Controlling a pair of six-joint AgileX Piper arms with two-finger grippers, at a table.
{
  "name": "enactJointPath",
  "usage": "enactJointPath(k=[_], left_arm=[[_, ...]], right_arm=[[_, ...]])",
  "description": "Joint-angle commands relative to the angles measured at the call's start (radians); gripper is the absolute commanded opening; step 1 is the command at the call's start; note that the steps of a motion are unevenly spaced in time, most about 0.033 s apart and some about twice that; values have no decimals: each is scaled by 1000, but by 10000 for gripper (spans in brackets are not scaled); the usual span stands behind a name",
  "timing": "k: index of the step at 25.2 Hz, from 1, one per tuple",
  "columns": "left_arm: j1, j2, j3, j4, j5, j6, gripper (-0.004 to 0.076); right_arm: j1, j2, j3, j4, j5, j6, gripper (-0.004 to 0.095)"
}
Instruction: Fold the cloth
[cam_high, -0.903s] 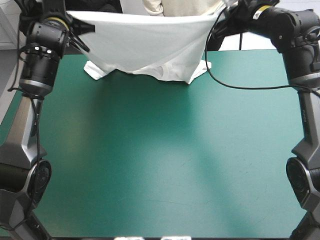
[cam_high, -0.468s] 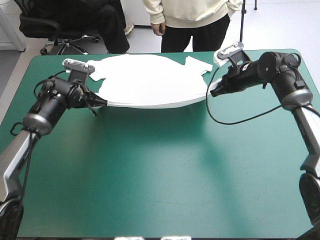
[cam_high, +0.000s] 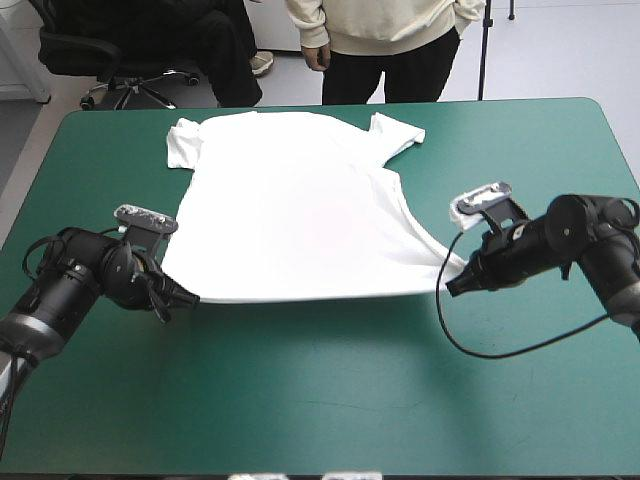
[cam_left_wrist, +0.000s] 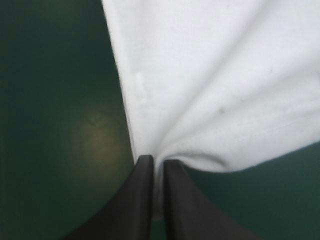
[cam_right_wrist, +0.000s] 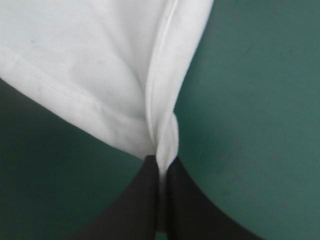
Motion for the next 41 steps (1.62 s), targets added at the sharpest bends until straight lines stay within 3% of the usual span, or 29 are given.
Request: enactJointPath(k=[1,10,20,22,23,25,28,30,34,37,41], left_arm=[[-3,-63,55,-32,12,20,-17],[-3,-91,175,-188,53,105,-17],[-3,-89,218,-208,64,137,-15],[-3,-89,218,-210,75,149,54],[-3,-89,218,-210,82,149,137],[-3,-89,218,-220,94,149,297],[-3,-102,218,-237,92,147,434],[-3,-157,216,-239,22,144,439],[-3,-249,149,25,-187,-150,439],[-3,-204,85,221,-231,-347,439],[15,-94,-2,273,-260,-415,439]], right_arm=[[-10,-115,88,-37,13,58,-17],[-8,-245,352,10,8,90,-17],[-8,-240,490,3,-152,89,19],[-8,-240,494,12,-152,89,146],[-8,-240,494,22,-151,89,253],[-8,-240,494,43,-151,82,360],[-8,-253,482,42,-153,61,389],[-8,-281,436,27,-157,59,389],[-8,-321,245,-14,-172,61,389],[-8,-311,139,-6,-203,63,389],[-8,-286,86,2,-219,59,389]])
